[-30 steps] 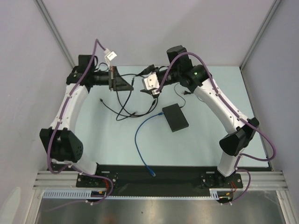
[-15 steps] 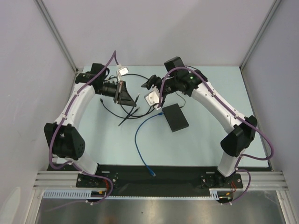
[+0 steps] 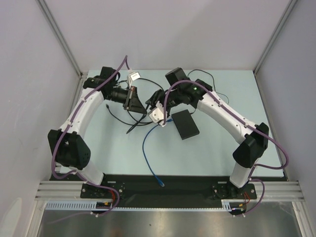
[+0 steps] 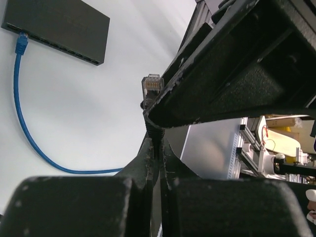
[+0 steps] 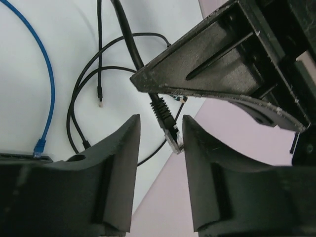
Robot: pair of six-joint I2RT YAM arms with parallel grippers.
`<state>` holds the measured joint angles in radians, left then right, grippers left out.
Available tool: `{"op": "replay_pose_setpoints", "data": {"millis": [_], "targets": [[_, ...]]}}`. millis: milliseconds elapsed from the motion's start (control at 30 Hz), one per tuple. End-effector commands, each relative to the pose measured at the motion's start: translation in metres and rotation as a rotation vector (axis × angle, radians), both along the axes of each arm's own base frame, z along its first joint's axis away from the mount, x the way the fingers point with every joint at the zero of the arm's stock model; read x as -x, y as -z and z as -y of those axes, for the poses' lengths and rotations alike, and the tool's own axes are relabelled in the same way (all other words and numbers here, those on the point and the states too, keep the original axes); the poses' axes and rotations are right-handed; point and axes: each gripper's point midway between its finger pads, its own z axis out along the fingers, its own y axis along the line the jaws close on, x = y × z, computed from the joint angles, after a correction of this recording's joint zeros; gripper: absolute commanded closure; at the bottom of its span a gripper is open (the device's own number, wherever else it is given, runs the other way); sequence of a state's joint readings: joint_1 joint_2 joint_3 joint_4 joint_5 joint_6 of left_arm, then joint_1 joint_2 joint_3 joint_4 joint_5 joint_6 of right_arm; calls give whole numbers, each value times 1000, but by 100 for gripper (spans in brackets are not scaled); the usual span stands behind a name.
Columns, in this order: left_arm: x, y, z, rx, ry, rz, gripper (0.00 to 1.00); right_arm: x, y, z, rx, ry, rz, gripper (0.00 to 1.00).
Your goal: Insert the plug into the switch port
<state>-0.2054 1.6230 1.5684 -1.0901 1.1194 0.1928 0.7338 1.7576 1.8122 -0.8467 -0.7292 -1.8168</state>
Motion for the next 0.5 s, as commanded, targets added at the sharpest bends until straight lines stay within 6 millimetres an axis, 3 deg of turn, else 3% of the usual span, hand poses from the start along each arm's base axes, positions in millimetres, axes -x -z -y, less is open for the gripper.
{"op": "replay_pose_setpoints", "data": {"millis": [0, 100, 133, 200, 267, 300, 333, 367, 400, 433, 467], "targets": [[1, -8, 6, 8, 13, 26, 96, -3, 0, -6, 9, 4, 59, 62], [2, -15, 6, 19, 16, 59, 90, -11, 5, -10, 3, 52, 36, 97], [2, -17, 6, 22, 14, 73, 86, -15, -1, -15, -25, 71, 35, 100], [0, -28, 3, 38, -8, 143, 79, -19, -6, -15, -53, 119, -31, 100], [-6, -33, -9, 56, -70, 178, 62, -26, -25, -17, -123, 154, -90, 100], [-20, -44, -13, 83, -102, 278, 54, -28, -31, -13, -152, 183, -184, 100], [-18, -64, -22, 103, -142, 357, 37, -32, -44, -13, -186, 202, -222, 100], [-26, -62, -40, 112, -235, 330, 29, -34, -49, -13, -204, 219, -265, 100], [-33, -86, -51, 130, -285, 485, 22, -39, -56, -8, -241, 251, -354, 100], [-44, -89, -73, 115, -370, 515, 20, -39, -65, -7, -270, 260, -384, 100], [-47, -87, -83, 101, -413, 533, 17, -42, -65, -5, -287, 278, -425, 100]]}}
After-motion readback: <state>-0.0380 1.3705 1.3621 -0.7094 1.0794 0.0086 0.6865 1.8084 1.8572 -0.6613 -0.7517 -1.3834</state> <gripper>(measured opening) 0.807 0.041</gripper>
